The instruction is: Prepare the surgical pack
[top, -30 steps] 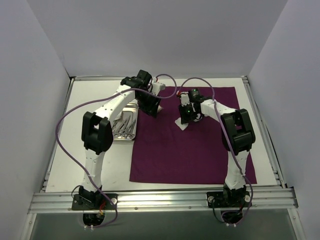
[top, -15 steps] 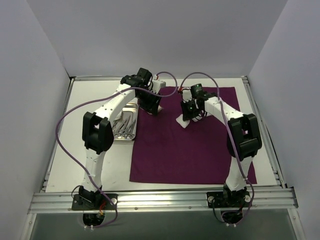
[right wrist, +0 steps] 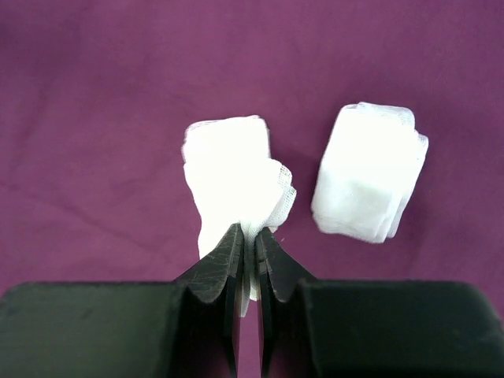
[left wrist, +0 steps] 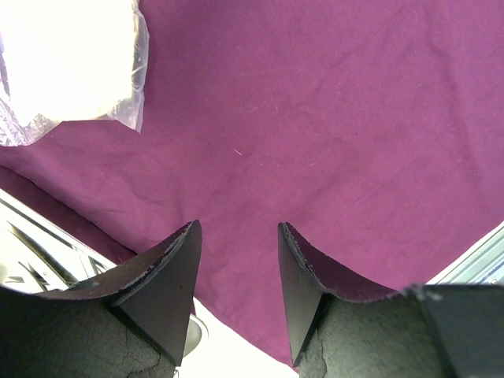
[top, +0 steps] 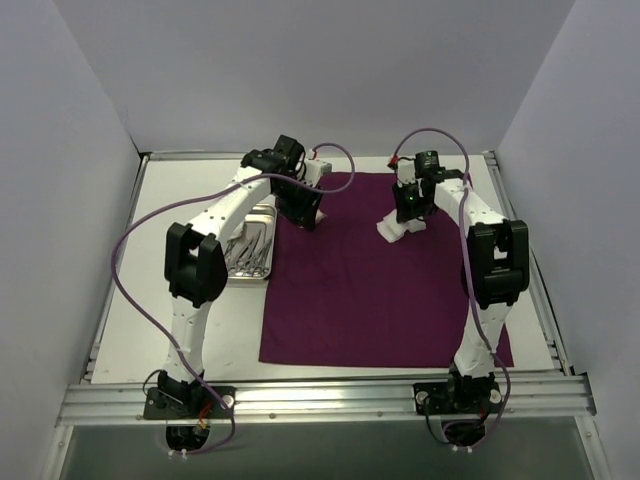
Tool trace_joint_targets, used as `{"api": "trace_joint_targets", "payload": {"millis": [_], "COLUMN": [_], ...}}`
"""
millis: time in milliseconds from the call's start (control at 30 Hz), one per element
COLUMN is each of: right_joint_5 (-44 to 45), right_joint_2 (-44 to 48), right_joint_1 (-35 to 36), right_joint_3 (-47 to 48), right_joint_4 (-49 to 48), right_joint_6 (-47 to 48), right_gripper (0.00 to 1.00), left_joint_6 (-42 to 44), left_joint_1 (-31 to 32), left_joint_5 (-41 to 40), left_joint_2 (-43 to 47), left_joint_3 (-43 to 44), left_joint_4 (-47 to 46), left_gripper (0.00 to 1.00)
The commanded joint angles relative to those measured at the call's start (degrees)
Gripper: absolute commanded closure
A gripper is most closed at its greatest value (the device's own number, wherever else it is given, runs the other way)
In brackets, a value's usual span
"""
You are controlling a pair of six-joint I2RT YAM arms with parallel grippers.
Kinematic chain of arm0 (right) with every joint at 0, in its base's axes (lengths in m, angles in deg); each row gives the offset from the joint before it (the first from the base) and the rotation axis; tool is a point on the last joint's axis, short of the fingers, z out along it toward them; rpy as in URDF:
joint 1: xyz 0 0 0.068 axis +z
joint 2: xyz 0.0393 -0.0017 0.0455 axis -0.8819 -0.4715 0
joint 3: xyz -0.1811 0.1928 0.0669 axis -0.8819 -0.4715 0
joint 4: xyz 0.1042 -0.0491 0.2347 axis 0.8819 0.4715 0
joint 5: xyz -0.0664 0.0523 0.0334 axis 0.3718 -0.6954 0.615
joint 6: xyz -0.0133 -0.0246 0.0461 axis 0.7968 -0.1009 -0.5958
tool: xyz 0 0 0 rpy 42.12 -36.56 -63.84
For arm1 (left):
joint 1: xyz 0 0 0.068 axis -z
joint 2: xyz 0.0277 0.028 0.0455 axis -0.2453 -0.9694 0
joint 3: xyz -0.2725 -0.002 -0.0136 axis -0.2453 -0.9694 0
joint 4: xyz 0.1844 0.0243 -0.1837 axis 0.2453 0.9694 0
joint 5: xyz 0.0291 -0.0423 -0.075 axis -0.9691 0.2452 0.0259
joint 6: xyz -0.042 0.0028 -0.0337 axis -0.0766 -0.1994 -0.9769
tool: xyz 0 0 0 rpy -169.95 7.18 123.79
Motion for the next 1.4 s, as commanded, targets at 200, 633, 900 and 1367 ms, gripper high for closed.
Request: {"api": "trace_joint_targets", "payload": {"millis": [200, 633, 900, 1367], "right_joint_5": [-5.50, -6.66, -1.12, 2.23], "right_joint_2": [-3.90, -8.47, -7.16, -5.04], "right_joint_1": [-0.50, -0.41, -0.32, 0.30], "right_joint_3": [5.11, 4.85, 4.23, 5.11], "right_joint_4": [2.13, 1.86, 1.51, 2.30], "right_joint_6": [1.71, 0.83, 0.30, -1.63], "right_gripper": [1.00, 1.00, 0.97, 0.53], "left_joint_6": [0.91, 1.09, 1.00, 0.82], "left_joint_1": [-0.32, -0.32, -0.32, -0.32], "left_joint_5": [-0.79, -1.31, -1.31, -0.96], "left_joint_2": [1.26, 0.55, 0.38, 0.03], "left_joint_3": [0.23, 1.11, 1.11, 1.38], "left_joint_4": [0.36, 0.88, 0.79, 0.88], "left_gripper": [0.47, 0.47, 0.47, 0.47]}}
